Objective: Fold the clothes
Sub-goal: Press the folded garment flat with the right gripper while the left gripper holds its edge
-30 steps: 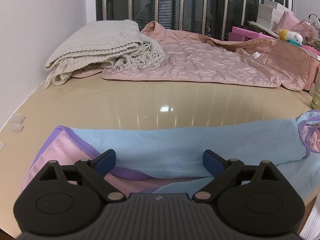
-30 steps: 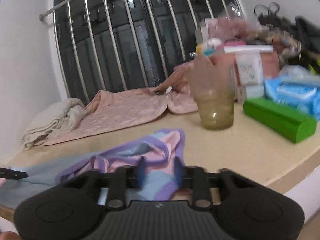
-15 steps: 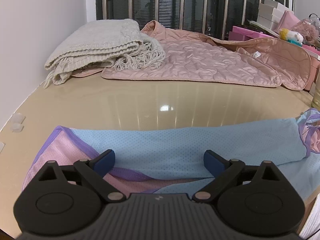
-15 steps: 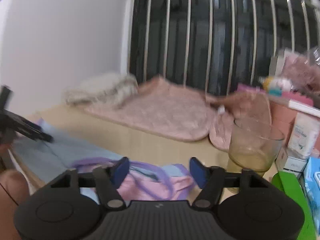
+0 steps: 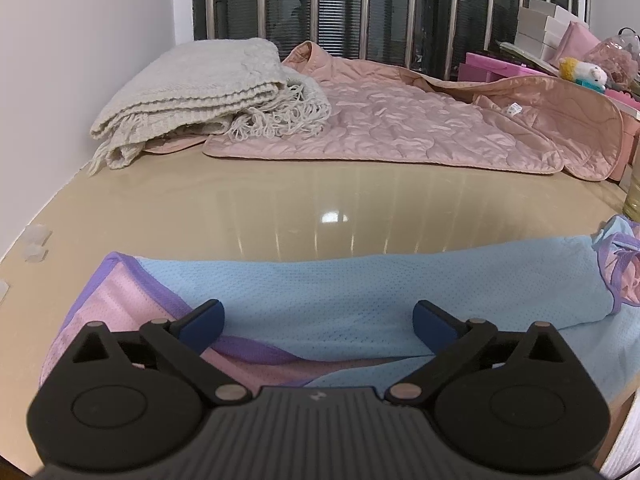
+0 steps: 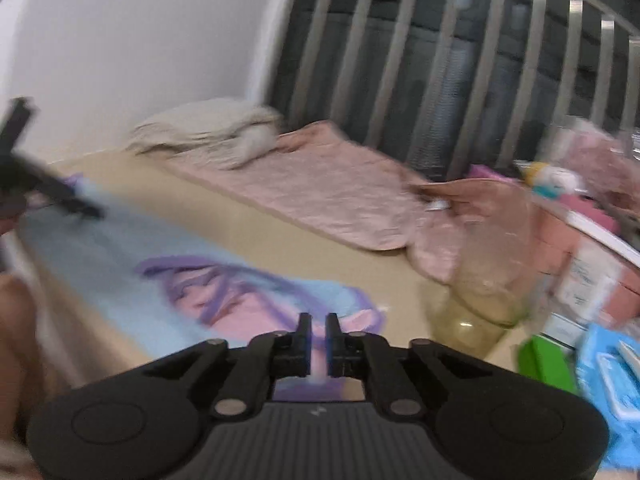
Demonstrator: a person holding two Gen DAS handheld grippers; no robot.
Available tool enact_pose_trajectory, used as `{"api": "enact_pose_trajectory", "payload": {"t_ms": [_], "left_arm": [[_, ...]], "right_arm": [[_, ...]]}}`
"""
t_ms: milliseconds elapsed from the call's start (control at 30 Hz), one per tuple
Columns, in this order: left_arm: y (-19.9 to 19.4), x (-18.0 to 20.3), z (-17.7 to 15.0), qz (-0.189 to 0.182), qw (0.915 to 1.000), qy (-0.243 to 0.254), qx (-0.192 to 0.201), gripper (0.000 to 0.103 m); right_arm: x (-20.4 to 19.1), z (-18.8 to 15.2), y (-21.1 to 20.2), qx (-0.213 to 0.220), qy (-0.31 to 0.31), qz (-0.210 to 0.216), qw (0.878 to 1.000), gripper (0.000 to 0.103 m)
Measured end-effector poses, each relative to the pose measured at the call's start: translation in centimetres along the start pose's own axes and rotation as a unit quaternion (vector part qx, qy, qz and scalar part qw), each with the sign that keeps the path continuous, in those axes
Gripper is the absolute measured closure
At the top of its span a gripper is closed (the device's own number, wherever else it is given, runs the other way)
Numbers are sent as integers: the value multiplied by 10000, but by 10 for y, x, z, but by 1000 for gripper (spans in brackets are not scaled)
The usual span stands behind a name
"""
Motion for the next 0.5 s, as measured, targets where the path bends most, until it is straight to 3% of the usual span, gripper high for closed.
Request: {"api": "enact_pose_trajectory", "payload": {"t_ms": [33,100,167,200,233,333,467,500], "left_arm": [[0,0,0,-4,10000,3,0,1],[-1,-1,-1,-12,10000,10,1,1],[-1,-2,-1,-21,10000,16,1,1],[-1,-2,-1,-25,10000,19,2,1],[-1,-2,-1,-29,10000,22,2,1],[-3,-3,-4,11,10000,-6,35,1],[-3,-4,-3,11,10000,-3,13,1],[-3,-4,-3,10,10000,-4,15,1]], "right_arm": [[0,4,-2,-31,-169,266,9995,49],[-2,15,-5,1,-753,728,9945,30],[3,23,3,-240,-1107,1015,9884,33],[8,27,12,-480,-1133,1113,9861,40],[15,29,24,-736,-1017,1139,9855,56],[28,30,53,-1052,-698,1109,9858,67],[29,29,62,-983,-409,1048,9888,71],[29,30,58,-904,-404,991,9901,83]]}}
Point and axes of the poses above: each gripper's, at about its wrist camera, not at the fingertips, and y roughly the way its jaws point, x to its right, z to its top, the point moved 6 cm from there along y, roughly the way its jaws point
